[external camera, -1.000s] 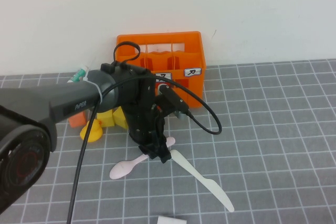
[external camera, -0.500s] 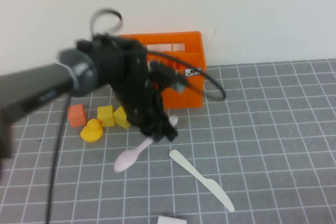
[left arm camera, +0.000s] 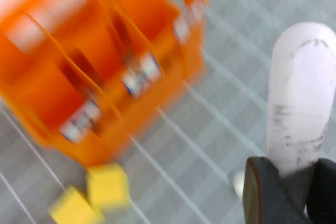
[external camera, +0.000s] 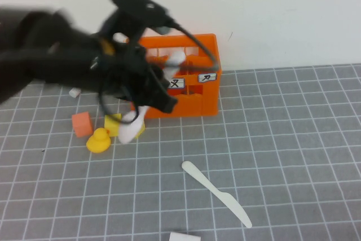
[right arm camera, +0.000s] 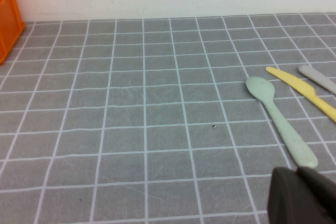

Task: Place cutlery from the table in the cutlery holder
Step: Place the spoon on the box

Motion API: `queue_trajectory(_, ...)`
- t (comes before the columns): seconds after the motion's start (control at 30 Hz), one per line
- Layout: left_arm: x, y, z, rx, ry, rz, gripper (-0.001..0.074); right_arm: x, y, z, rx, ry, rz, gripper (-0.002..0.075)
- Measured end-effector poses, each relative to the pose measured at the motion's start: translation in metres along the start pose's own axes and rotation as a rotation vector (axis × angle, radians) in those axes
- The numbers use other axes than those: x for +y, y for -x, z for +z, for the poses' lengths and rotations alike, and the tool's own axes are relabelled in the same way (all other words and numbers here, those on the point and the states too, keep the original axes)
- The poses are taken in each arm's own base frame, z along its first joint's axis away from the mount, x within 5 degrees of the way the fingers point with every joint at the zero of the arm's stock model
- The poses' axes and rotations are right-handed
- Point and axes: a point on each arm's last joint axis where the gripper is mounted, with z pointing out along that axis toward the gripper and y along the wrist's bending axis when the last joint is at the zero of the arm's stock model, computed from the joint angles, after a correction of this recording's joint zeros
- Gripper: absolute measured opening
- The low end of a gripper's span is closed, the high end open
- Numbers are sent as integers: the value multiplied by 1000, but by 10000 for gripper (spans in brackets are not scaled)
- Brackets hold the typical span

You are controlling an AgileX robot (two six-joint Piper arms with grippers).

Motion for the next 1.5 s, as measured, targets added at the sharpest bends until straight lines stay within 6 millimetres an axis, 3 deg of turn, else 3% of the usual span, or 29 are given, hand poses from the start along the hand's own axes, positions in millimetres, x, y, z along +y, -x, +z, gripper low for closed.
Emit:
queue_trajectory(0.13, -1, -17, -24, -284, 78, -55, 142, 0, 0, 0, 0, 0, 0, -3)
queue_trajectory(0.27, 3, -40, -33, -545, 173, -176, 142, 0, 0, 0, 0, 0, 0, -3)
queue_trajectory(0.43, 16, -63, -29, -757, 299, -350, 142, 0, 0, 0, 0, 0, 0, -3)
queue_trajectory(0.57, 23, -64, -18, -840, 367, -350, 141, 0, 0, 0, 0, 0, 0, -3)
queue_trajectory(0.73, 30, -54, 6, -941, 427, -293, 141, 0, 0, 0, 0, 0, 0, -3)
queue_trajectory(1.07, 59, -39, 82, -918, 356, -406, 141, 0, 0, 0, 0, 0, 0, -3)
queue_trajectory(1.3, 90, -35, 108, -904, 363, -438, 141, 0, 0, 0, 0, 0, 0, -3)
queue_trajectory(1.5, 99, -45, 133, -854, 343, -467, 141, 0, 0, 0, 0, 0, 0, -3)
